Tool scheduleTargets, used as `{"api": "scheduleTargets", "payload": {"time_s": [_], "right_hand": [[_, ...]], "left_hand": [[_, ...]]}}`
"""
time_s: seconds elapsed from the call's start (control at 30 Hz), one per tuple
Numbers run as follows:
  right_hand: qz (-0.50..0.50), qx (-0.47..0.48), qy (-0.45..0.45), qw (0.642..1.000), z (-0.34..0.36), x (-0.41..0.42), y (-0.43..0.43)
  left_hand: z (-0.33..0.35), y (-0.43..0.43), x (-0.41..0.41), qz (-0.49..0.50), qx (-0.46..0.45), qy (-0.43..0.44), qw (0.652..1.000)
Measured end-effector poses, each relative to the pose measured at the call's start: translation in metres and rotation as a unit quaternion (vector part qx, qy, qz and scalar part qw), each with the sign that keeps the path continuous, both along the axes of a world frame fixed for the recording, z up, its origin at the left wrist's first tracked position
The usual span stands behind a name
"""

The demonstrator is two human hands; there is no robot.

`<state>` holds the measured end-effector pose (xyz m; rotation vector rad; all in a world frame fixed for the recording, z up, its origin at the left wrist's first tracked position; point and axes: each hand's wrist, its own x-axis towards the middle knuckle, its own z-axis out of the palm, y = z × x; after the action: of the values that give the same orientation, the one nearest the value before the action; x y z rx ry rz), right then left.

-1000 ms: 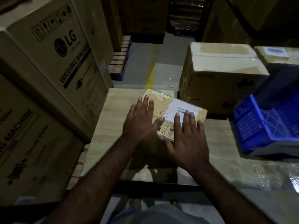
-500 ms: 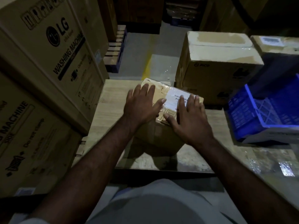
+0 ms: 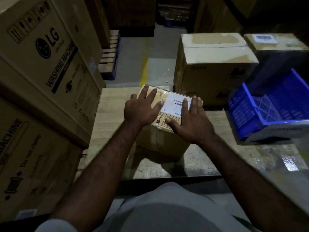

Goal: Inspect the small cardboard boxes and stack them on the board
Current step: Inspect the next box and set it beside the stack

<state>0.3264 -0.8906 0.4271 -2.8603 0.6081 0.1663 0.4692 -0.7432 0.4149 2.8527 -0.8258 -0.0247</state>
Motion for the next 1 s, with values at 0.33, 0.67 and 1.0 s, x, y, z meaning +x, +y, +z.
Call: {"api": "scheduleTargets", "payload": {"time_s": [0.33,0.67,1.0], "right_hand": [[0.061,-0.05,-0.028,0.996,0.013,-0.001,0.016],[0.033,0.029,-0.123,0.991,0.038,-0.01,0.018],[-0.014,0.113,-0.241,0.964,0.029,-0.046,-0.049]], "left_hand": [[0.02,-0.005,-0.008,0.098,-0.169,0.061,0.979],[0.04,-0.029,-0.023,0.115,-0.457,0.353,0.808],[-0.063,-0.002,-0.052,0.32,-0.408,0.553,0.653]]}}
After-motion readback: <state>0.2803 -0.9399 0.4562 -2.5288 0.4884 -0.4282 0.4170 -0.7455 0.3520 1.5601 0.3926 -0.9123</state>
